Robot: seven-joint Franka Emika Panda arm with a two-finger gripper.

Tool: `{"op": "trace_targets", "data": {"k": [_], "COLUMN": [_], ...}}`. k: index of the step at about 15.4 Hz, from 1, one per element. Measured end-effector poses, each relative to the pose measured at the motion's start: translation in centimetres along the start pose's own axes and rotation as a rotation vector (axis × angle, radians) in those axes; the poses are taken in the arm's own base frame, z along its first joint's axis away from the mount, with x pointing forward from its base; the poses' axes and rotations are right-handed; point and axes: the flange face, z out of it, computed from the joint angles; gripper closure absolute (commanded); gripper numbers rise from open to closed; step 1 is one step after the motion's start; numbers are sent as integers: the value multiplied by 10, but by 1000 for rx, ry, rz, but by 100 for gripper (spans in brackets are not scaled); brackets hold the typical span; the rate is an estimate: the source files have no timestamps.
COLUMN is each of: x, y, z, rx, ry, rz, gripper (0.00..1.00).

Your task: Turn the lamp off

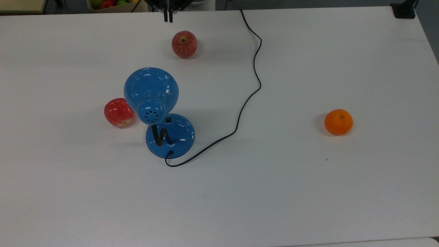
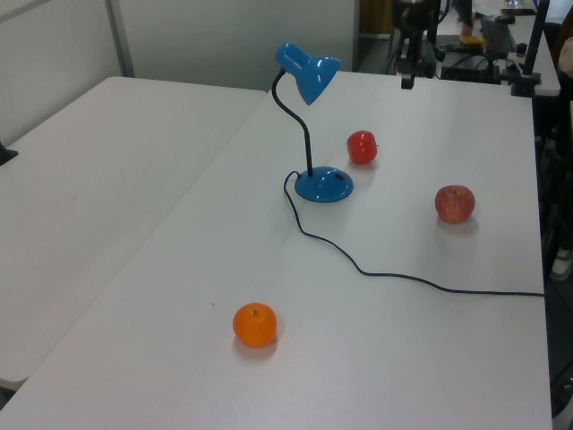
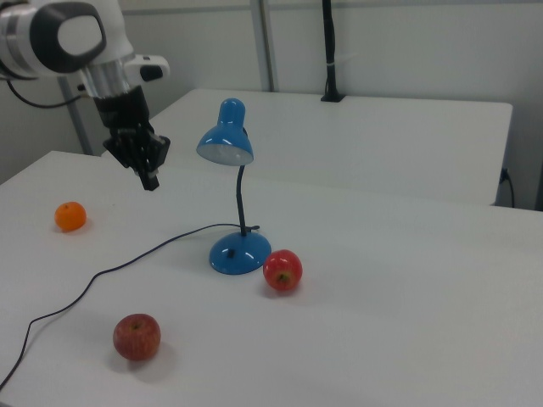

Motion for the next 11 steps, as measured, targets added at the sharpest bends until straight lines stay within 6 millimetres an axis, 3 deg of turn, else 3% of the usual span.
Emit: {"op": "trace_targets", "data": {"k": [1,11], "x": [-1,-6], "y": [1,2], "z": [-6,-9], "rx": [0,-1], "ry": [6,-19], "rz": [1,4], "gripper": [2,0]}}
